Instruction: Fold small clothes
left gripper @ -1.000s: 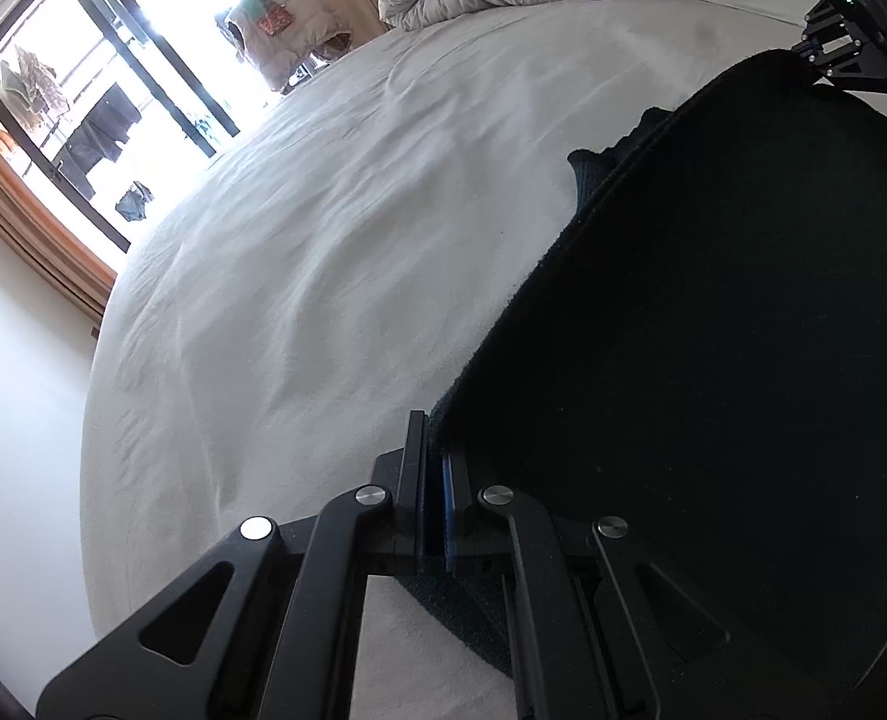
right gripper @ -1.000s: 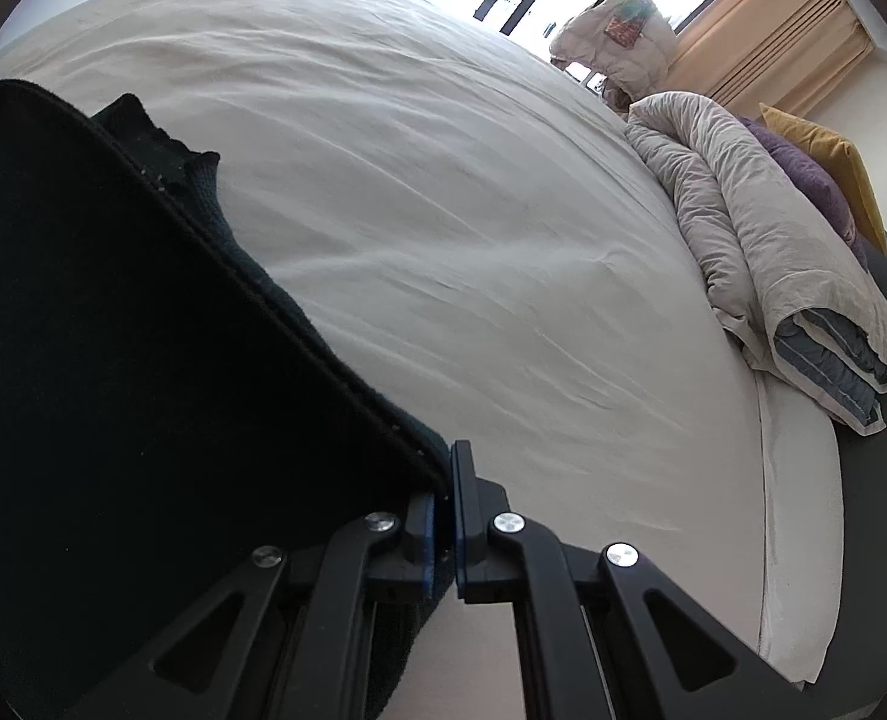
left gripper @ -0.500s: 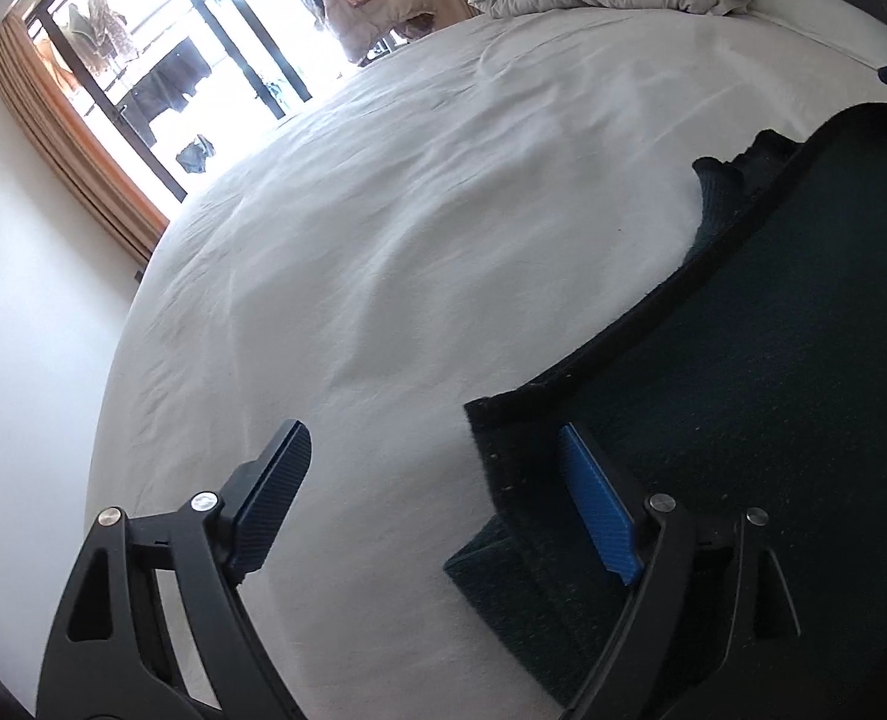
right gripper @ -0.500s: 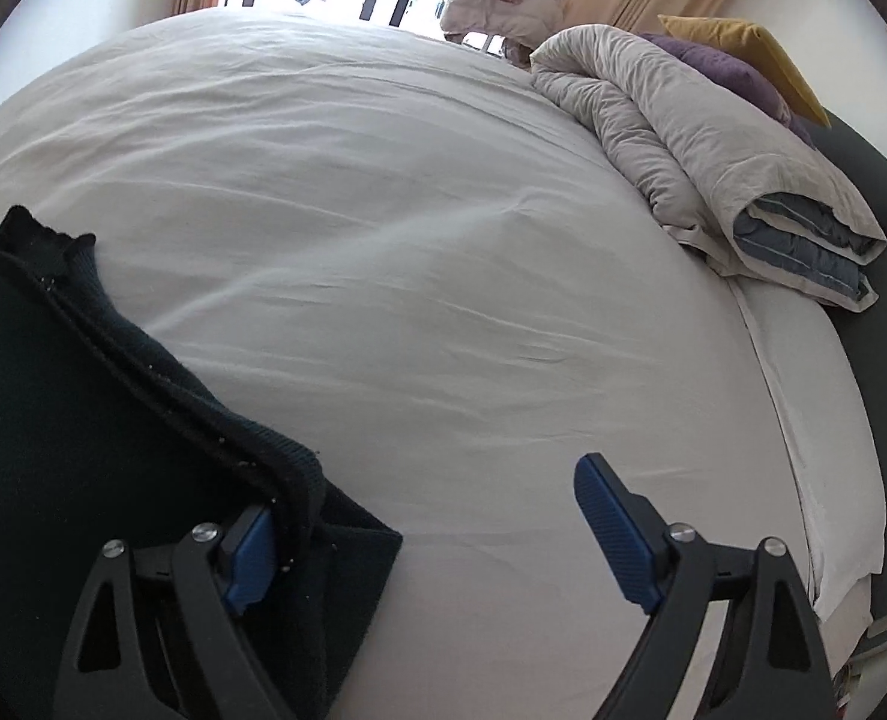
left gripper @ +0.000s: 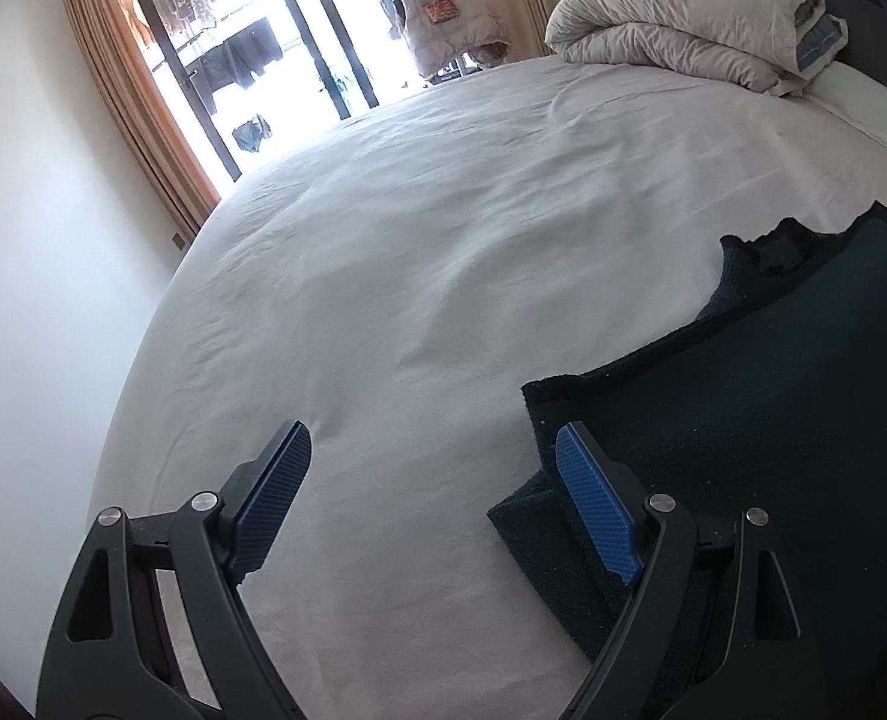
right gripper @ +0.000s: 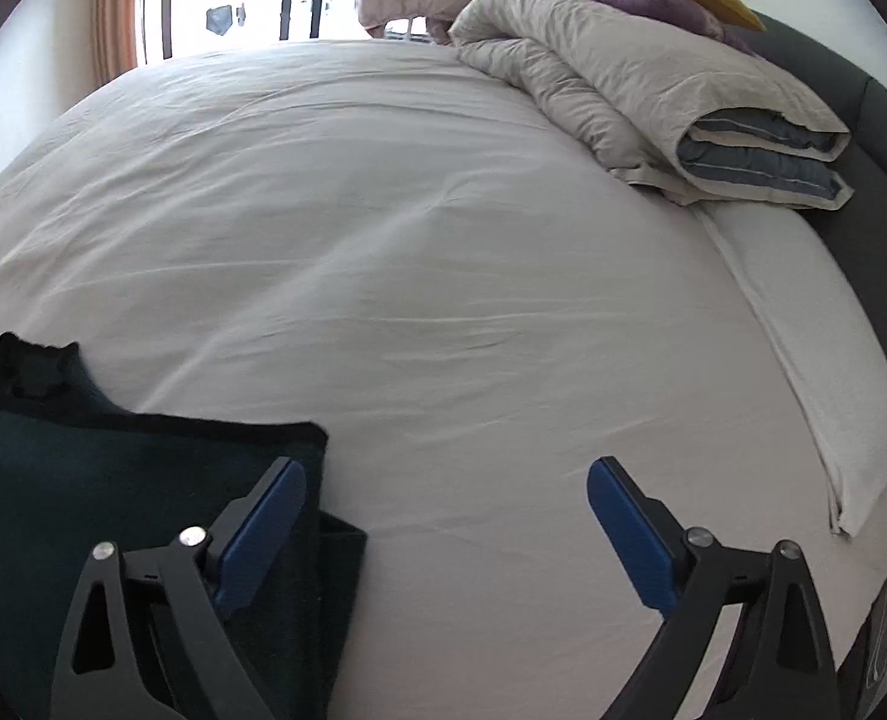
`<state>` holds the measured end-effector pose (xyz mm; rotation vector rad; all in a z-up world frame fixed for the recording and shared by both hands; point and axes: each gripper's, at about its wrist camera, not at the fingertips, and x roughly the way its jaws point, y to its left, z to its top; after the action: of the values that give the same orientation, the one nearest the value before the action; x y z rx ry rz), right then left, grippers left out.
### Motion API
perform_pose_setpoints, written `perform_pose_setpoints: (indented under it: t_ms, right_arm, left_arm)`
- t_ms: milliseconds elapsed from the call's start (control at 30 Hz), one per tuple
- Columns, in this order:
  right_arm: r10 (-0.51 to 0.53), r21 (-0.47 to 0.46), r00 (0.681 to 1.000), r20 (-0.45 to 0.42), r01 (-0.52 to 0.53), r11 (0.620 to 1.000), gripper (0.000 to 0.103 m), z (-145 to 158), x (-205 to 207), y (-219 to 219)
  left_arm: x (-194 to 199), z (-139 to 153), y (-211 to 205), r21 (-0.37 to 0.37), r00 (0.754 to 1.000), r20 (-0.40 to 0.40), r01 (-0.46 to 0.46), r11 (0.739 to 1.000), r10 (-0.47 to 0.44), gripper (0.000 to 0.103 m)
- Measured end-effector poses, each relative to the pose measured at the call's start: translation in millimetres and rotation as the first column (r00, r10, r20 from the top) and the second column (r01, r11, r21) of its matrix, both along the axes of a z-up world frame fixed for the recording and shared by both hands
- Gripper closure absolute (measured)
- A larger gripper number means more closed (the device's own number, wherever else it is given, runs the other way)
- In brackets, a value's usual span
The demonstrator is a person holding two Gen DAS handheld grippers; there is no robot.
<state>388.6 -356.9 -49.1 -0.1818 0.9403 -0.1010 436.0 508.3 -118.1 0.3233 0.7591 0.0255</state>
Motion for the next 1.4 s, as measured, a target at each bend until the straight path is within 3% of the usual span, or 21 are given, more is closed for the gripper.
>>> perform_pose_setpoints:
  t_ms: [100,167,233,300,400,500,567,633,733,767,800,833,900,1000,1033,1100,1200,1267,1333,1400]
  right_arm:
    - [-0.041,0.162,0.997,0.068,0.030,0.986,0.011,13.7,-13.2,-8.9]
    - [0.045,0.277,0.993,0.107,-0.074,0.958,0.014,22.5,-23.8,0.5]
    - [0.134,0.382,0.982,0.136,-0.176,0.907,0.026,24.5,-33.5,18.4]
    - [0.182,0.500,0.973,0.142,-0.230,0.835,0.031,19.0,-38.7,35.1]
    - [0.213,0.600,0.972,0.098,-0.228,0.767,0.034,-4.8,-41.8,59.8]
    - [0.190,0.600,0.982,0.003,-0.154,0.785,0.034,-40.6,-37.9,70.3]
    - [0.126,0.612,0.991,-0.035,-0.079,0.787,0.052,-62.6,-38.9,60.1]
    - [0.079,0.639,0.997,-0.018,-0.049,0.767,0.075,-67.0,-37.1,41.5]
    - [0.035,0.662,0.999,-0.023,-0.011,0.749,0.090,-68.4,-37.5,22.6]
    - [0.003,0.640,1.000,-0.009,0.003,0.769,0.088,-64.8,-39.5,18.5]
    - [-0.043,0.613,0.999,0.006,0.031,0.789,0.075,-60.0,-41.4,13.4]
    - [-0.087,0.615,0.996,0.027,0.053,0.787,0.061,-55.0,-45.3,6.7]
    - [-0.144,0.666,0.987,0.072,0.059,0.743,0.056,-44.7,-54.7,-3.4]
    - [-0.061,0.658,0.990,0.125,-0.037,0.752,0.056,-29.1,-64.2,20.6]
    - [-0.013,0.651,0.991,0.130,-0.075,0.755,0.056,-26.0,-66.4,35.4]
    - [0.058,0.654,0.989,0.134,-0.133,0.745,0.056,-24.1,-69.1,58.9]
    - [0.068,0.704,0.988,0.138,-0.146,0.695,0.053,-24.8,-75.6,71.1]
    - [0.086,0.713,0.988,0.125,-0.150,0.685,0.049,-26.3,-78.8,73.6]
    - [0.109,0.694,0.989,0.100,-0.148,0.704,0.044,-31.6,-77.5,77.7]
    - [0.092,0.684,0.992,0.083,-0.124,0.718,0.044,-38.9,-78.5,68.5]
  left_arm:
    - [-9.6,16.7,-1.0,-0.060,0.999,0.038,0.002,0.998,0.000,0.019]
    - [-14.0,29.9,-4.1,-0.144,0.998,0.057,0.011,0.989,-0.003,0.019]
    - [-15.3,37.4,-15.5,-0.231,0.998,0.037,0.048,0.972,-0.041,0.019]
    - [-14.5,34.1,-39.7,-0.282,0.994,-0.013,0.100,0.954,-0.108,0.019]
    - [-13.1,17.3,-64.8,-0.328,0.988,-0.063,0.113,0.938,-0.141,0.019]
    - [-11.2,-7.5,-69.8,-0.376,0.987,-0.116,0.061,0.925,-0.113,0.019]
    - [-12.1,-17.1,-61.8,-0.387,0.990,-0.124,0.010,0.922,-0.063,0.019]
    - [-21.9,-12.8,-35.0,-0.466,0.997,-0.082,-0.047,0.883,0.010,0.019]
    - [-42.1,-2.1,8.8,-0.519,0.988,-0.015,-0.139,0.843,0.154,0.019]
    - [-46.2,-0.7,20.8,-0.529,0.983,-0.017,-0.164,0.832,0.182,0.019]
    - [-51.2,-0.1,31.6,-0.543,0.979,-0.019,-0.179,0.820,0.201,0.019]
    - [-55.1,0.7,38.4,-0.542,0.976,-0.020,-0.191,0.818,0.215,0.019]
    - [-59.1,5.2,47.7,-0.540,0.971,-0.014,-0.209,0.815,0.240,0.019]
    - [-57.2,13.9,38.0,-0.575,0.979,-0.005,-0.169,0.801,0.203,0.019]
    - [-56.2,17.1,28.2,-0.567,0.986,-0.010,-0.141,0.811,0.165,0.019]
    - [-37.1,14.6,-10.4,-0.510,0.997,-0.064,-0.079,0.857,0.053,0.019]
    - [-22.3,1.0,-47.6,-0.407,0.995,-0.103,-0.038,0.913,-0.004,0.019]
    - [-10.9,-16.1,-45.4,-0.389,0.987,-0.156,-0.099,0.916,0.041,0.019]
    - [-5.6,-37.6,-30.7,-0.422,0.973,-0.218,-0.159,0.893,0.070,0.022]
    - [-14.1,-38.8,-23.1,-0.430,0.979,-0.191,-0.145,0.891,0.068,0.026]
